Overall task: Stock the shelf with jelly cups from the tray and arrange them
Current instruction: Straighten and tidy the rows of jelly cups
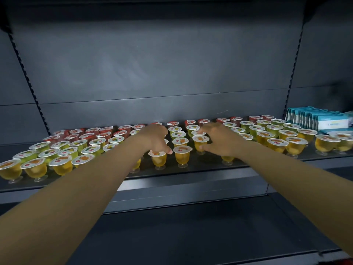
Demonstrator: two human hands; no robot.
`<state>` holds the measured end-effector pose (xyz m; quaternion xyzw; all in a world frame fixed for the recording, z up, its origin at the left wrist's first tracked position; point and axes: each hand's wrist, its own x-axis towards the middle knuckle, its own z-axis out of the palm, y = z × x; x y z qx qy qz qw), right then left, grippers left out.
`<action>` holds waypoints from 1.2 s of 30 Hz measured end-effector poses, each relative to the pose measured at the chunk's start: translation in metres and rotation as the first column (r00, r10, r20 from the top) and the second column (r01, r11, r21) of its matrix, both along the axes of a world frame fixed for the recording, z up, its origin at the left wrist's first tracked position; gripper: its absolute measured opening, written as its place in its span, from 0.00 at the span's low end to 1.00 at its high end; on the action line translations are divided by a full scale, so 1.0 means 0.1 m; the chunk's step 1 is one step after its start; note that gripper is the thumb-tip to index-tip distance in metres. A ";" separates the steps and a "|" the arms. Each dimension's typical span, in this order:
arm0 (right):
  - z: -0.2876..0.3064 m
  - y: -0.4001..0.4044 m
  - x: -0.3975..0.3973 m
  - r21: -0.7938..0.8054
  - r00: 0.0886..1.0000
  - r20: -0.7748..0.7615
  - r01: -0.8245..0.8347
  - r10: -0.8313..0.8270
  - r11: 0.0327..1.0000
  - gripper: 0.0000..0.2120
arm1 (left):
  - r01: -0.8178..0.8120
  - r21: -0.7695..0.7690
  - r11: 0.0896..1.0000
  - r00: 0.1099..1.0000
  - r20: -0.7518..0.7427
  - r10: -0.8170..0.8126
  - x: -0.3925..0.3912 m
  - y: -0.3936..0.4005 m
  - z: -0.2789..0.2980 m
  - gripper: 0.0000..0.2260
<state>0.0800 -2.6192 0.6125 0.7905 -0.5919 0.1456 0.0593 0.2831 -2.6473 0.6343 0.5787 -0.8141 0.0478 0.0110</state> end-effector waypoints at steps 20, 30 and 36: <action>0.31 0.56 -2.04 0.052 0.996 -0.074 -0.052 0.056 0.997 0.27 | -0.091 -0.056 0.994 0.995 -0.056 0.088 -1.91 0.67 0.17 0.32; -0.20 0.13 -1.99 0.109 0.972 0.214 -0.122 0.096 0.987 0.27 | -0.230 0.058 0.972 0.845 -0.484 0.229 -2.03 0.44 -0.47 0.31; -0.38 -0.11 -1.82 0.164 0.953 0.299 -0.097 0.044 0.982 0.27 | -0.215 0.064 0.975 0.820 -0.530 0.216 -1.97 0.18 -0.60 0.28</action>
